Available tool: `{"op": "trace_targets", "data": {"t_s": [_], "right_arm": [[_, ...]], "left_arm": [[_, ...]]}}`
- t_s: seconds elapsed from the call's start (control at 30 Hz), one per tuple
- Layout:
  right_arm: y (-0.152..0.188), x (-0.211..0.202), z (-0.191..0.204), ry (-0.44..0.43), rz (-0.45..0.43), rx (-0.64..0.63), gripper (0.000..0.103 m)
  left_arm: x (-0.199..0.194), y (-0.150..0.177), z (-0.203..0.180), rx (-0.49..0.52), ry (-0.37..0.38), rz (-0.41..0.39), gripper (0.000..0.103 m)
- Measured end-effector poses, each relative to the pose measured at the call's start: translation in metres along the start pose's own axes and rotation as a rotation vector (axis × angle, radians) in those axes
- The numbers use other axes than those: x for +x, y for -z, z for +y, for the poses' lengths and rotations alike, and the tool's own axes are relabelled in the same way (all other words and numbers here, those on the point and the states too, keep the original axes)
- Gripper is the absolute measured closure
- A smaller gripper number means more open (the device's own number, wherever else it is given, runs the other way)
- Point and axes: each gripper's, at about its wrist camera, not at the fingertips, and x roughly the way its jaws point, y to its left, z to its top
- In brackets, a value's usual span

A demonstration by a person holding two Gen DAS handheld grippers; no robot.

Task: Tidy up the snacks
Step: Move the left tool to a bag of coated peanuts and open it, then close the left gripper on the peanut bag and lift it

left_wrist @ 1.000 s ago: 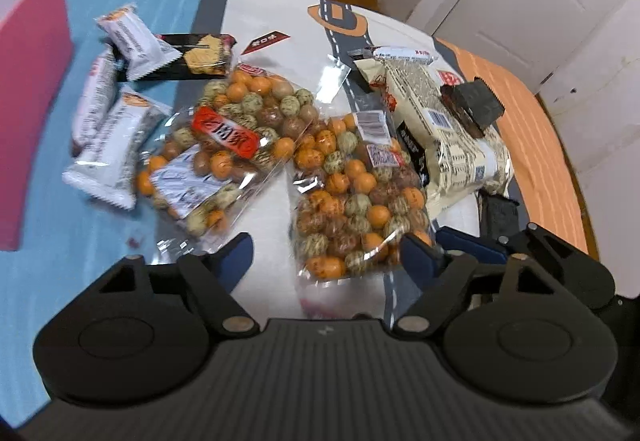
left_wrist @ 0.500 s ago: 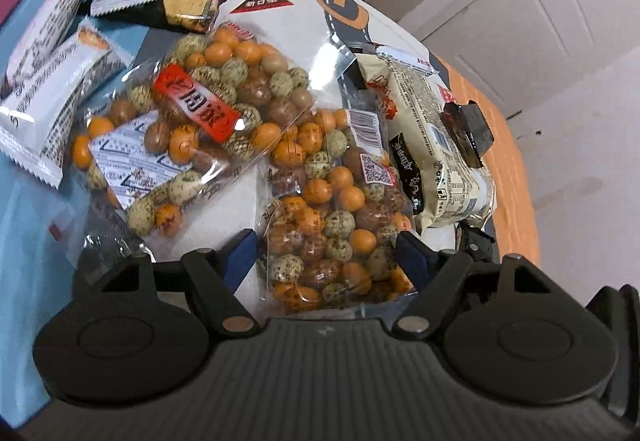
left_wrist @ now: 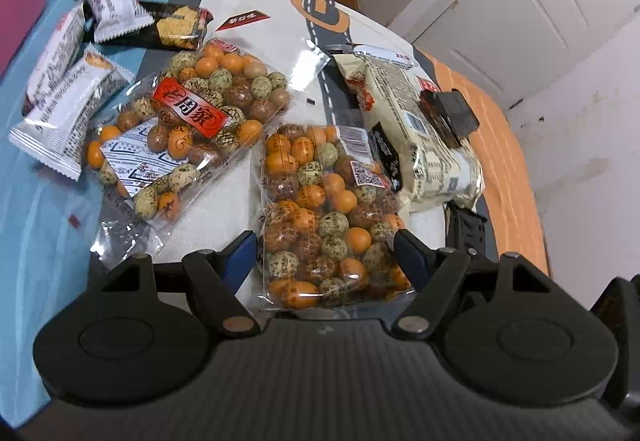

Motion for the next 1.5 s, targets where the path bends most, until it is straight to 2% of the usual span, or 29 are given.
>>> {"op": "trace_targets", "data": {"t_s": [0.1, 0.2, 0.37, 0.4, 0.47, 0.53, 0.6, 0.7, 0.73, 0.9, 1.0, 1.07, 1.17, 1.3, 1.5], "right_arm": [[0.002, -0.002, -0.003, -0.019, 0.002, 0.015, 0.020], [0.003, 0.000, -0.002, -0.005, 0.019, -0.031, 0.022], [-0.005, 0.013, 0.001, -0.014, 0.044, -0.105, 0.015], [-0.005, 0.015, 0.002, -0.009, 0.052, -0.121, 0.015], [-0.006, 0.020, 0.004, 0.002, 0.059, -0.155, 0.011], [-0.007, 0.025, 0.004, 0.011, 0.062, -0.179, 0.005], [-0.009, 0.029, 0.001, 0.012, 0.068, -0.181, 0.002], [-0.013, 0.033, -0.007, -0.018, 0.072, -0.155, 0.000], [-0.013, 0.033, -0.008, -0.021, 0.068, -0.151, 0.000], [-0.013, 0.029, -0.006, -0.014, 0.052, -0.123, 0.004], [-0.010, 0.025, -0.005, -0.009, 0.022, -0.104, 0.006], [-0.005, 0.022, -0.003, 0.015, 0.004, -0.098, 0.013], [0.003, 0.017, 0.002, 0.045, -0.018, -0.102, 0.017], [0.008, 0.007, 0.002, 0.021, -0.041, -0.052, 0.018], [0.016, -0.015, 0.008, 0.022, -0.077, -0.032, 0.019]], "left_arm": [[-0.005, 0.004, -0.009, 0.029, -0.028, 0.011, 0.029], [-0.005, 0.006, -0.010, 0.034, -0.039, 0.025, 0.029], [0.000, -0.001, 0.005, -0.006, -0.001, 0.030, 0.027], [0.001, -0.004, 0.011, -0.028, 0.016, 0.026, 0.025], [0.007, -0.008, 0.022, -0.070, 0.017, 0.023, 0.010], [0.013, -0.008, 0.032, -0.114, 0.011, -0.003, 0.009], [0.015, -0.007, 0.036, -0.124, 0.032, -0.016, 0.009], [0.015, -0.005, 0.030, -0.080, 0.071, -0.017, 0.032], [0.015, -0.006, 0.031, -0.100, 0.094, -0.005, 0.035], [0.014, -0.006, 0.023, -0.096, 0.092, 0.007, 0.038], [0.010, -0.003, 0.011, -0.042, 0.071, 0.001, 0.038], [0.007, -0.001, 0.005, -0.014, 0.063, -0.002, 0.038], [-0.001, 0.003, -0.004, 0.021, 0.053, -0.008, 0.038], [-0.012, 0.010, -0.016, 0.062, 0.027, -0.014, 0.038], [-0.034, 0.023, -0.025, 0.094, 0.057, -0.011, 0.038]]}}
